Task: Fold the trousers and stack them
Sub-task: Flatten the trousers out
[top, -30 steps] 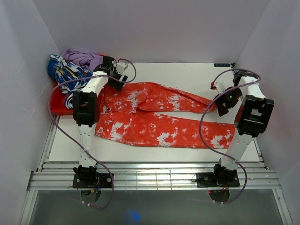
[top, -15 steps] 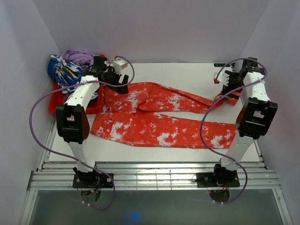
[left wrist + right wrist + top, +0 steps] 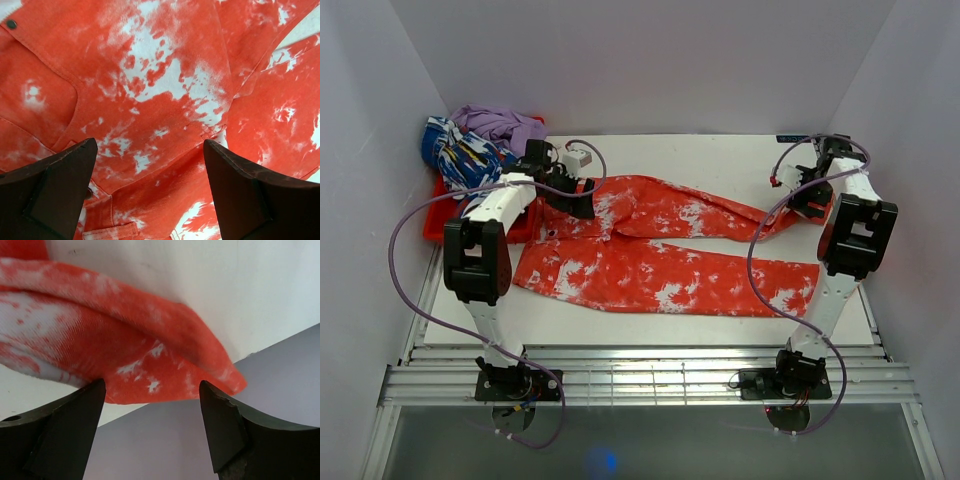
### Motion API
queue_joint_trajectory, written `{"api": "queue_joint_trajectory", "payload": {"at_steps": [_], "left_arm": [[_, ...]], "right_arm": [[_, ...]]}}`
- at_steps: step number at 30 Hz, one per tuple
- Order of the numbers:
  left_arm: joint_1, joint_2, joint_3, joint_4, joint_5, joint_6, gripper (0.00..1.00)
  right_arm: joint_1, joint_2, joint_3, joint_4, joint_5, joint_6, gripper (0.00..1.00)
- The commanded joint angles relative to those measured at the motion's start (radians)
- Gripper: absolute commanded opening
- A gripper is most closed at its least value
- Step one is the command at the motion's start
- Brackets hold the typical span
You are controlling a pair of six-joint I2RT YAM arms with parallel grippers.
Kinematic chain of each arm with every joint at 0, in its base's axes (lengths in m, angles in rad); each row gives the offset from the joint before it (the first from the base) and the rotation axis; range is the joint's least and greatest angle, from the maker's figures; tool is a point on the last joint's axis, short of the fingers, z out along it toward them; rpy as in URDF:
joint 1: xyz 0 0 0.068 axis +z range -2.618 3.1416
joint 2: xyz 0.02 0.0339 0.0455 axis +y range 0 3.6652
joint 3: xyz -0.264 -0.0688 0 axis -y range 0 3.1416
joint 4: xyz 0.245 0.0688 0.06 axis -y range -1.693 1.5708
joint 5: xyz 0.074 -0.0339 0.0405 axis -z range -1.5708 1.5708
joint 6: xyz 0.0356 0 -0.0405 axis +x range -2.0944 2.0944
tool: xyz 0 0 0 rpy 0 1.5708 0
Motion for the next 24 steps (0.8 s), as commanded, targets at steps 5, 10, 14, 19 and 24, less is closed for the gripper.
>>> {"api": "queue_joint_trajectory", "payload": {"at_steps": [5,10,14,19,24], "left_arm": [[0.013,-0.061,-0.048,0.048,-0.012,-0.023,0.98],[0.017,-0.058,-0.055,0.057,-0.022,-0.037,0.98],[0.028,-0.047,-0.055,0.065,-0.016,-0.059,0.98],[0.044,-0.044,-0.071,0.077,-0.042,-0.073,0.98],[0.053,-0.041,-0.065,0.076,-0.095,-0.069,0.97]], "right_arm": [[-0.09,-0.129,-0.036,0.053,-0.072,0.074,0.74],[-0.104,-0.19,-0.173,0.035,-0.099,0.028,0.77],[-0.08,-0.167,-0.247,0.097,-0.117,0.085,0.81],[-0.07,-0.106,-0.251,0.269,-0.142,0.236,0.86],[-0.06,-0.104,-0.235,0.296,-0.137,0.238,0.32]]}}
